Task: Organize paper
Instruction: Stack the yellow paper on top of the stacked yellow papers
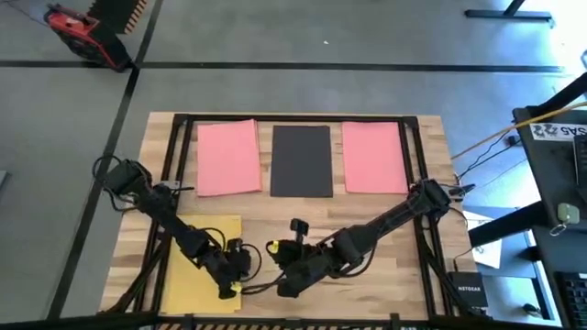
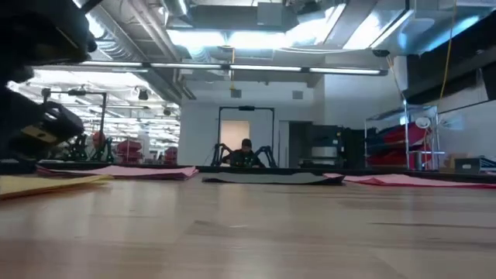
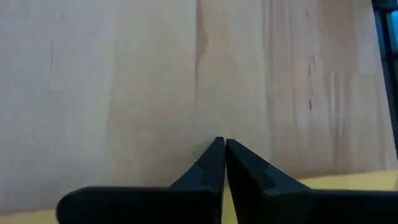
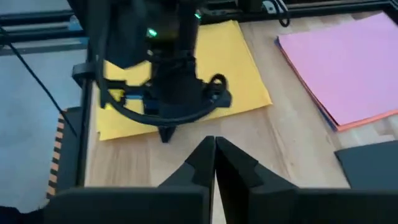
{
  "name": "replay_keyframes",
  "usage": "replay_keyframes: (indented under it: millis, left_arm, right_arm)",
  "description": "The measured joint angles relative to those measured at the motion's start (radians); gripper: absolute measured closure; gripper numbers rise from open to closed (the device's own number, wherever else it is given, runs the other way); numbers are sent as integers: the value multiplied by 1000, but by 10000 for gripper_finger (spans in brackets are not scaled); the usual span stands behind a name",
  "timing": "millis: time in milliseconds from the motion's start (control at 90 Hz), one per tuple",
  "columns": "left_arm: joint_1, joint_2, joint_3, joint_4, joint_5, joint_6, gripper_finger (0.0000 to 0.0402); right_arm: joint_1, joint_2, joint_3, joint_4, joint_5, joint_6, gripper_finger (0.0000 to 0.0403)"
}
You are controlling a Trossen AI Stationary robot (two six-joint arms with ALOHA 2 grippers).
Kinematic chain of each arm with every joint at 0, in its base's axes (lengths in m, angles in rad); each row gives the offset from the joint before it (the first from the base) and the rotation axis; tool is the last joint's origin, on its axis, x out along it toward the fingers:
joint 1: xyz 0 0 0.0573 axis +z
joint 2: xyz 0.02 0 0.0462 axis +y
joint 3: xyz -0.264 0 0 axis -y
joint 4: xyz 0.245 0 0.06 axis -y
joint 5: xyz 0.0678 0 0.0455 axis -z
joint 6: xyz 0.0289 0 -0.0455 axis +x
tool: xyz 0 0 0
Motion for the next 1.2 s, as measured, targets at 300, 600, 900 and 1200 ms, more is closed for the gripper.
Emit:
replay_keyframes:
  millis: [300, 600, 900, 1200]
  left_arm:
    - [-31, -2, 3, -36, -4, -65, 402]
    - [-33, -2, 2, -55, 1, -70, 402]
    - [-52, -30, -1, -90, 27, -72, 402]
    - [-55, -91, -4, -106, 45, -94, 402]
  right_arm:
    - [0, -6, 0, -35, 0, -4, 403]
    - [12, -6, 0, -43, 1, -8, 403]
    - [19, -5, 0, -54, 0, -6, 403]
    - [19, -5, 0, -68, 0, -5, 403]
